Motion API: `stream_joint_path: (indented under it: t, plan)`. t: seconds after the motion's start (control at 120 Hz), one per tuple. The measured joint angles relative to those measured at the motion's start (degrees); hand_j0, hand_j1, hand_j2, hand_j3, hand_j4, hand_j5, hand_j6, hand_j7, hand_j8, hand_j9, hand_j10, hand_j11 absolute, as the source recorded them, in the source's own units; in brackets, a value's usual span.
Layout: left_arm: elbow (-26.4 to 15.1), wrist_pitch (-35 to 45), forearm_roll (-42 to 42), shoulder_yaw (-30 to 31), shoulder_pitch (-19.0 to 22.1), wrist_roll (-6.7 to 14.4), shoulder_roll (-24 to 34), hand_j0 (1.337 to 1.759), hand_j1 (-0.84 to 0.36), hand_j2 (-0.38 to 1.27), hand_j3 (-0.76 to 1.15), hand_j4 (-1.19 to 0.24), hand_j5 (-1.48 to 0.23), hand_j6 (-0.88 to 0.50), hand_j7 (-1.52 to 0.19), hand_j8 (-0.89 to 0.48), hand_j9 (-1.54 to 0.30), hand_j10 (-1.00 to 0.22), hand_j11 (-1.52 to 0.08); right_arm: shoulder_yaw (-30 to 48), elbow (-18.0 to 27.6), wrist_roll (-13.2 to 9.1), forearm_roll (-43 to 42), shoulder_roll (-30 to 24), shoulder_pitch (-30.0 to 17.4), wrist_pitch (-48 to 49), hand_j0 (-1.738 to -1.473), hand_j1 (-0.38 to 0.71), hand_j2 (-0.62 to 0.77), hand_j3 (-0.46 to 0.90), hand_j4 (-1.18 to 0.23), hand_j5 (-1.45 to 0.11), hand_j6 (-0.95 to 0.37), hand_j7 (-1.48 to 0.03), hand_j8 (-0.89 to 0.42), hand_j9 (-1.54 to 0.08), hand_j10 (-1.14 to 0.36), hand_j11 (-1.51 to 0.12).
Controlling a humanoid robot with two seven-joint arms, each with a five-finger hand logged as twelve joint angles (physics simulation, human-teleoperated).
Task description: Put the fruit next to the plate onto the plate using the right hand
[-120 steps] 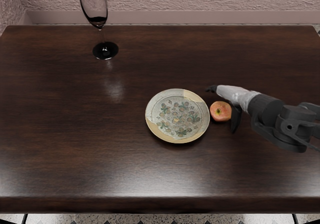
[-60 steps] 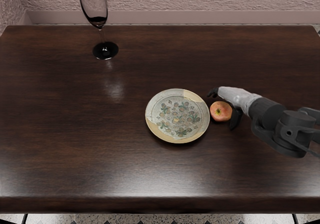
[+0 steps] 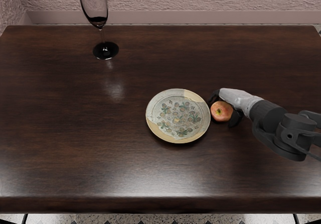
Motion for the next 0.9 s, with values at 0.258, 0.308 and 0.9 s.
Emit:
stream_joint_path:
  t: [0.258,0.308,0.9]
  plan:
    - [0.00,0.00,0.03,-0.01,0.00,0.00,0.00,1.658,0.35,0.00,0.00,0.00,0.00,0.00,0.00,0.00,0.00,0.00,0.00,0.04,-0.09,-0.02,-0.09,0.02,-0.31,0.01,-1.655,0.17,-0.09,0.00,-0.47,-0.60,-0.38,-0.60,-0.38,-0.60,-0.47,-0.60]
    - [0.00,0.00,0.04,-0.01,0.03,0.00,0.00,1.658,0.35,0.00,0.00,0.00,0.00,0.00,0.00,0.00,0.00,0.00,0.00,0.04,-0.12,-0.03,-0.07,0.03,-0.36,0.04,-1.653,0.17,-0.11,0.00,-0.49,-0.63,-0.37,-0.62,-0.38,-0.63,-0.48,-0.63]
    - [-0.03,0.00,0.00,-0.01,0.00,0.00,0.00,1.658,0.35,0.00,0.00,0.00,0.00,0.00,0.00,0.00,0.00,0.00,0.00,2.27,-0.37,-0.02,4.27,-0.37,-0.45,0.54,-1.644,0.24,0.05,0.00,-0.41,-0.97,-0.21,-0.93,-0.27,-0.96,-0.61,-0.97]
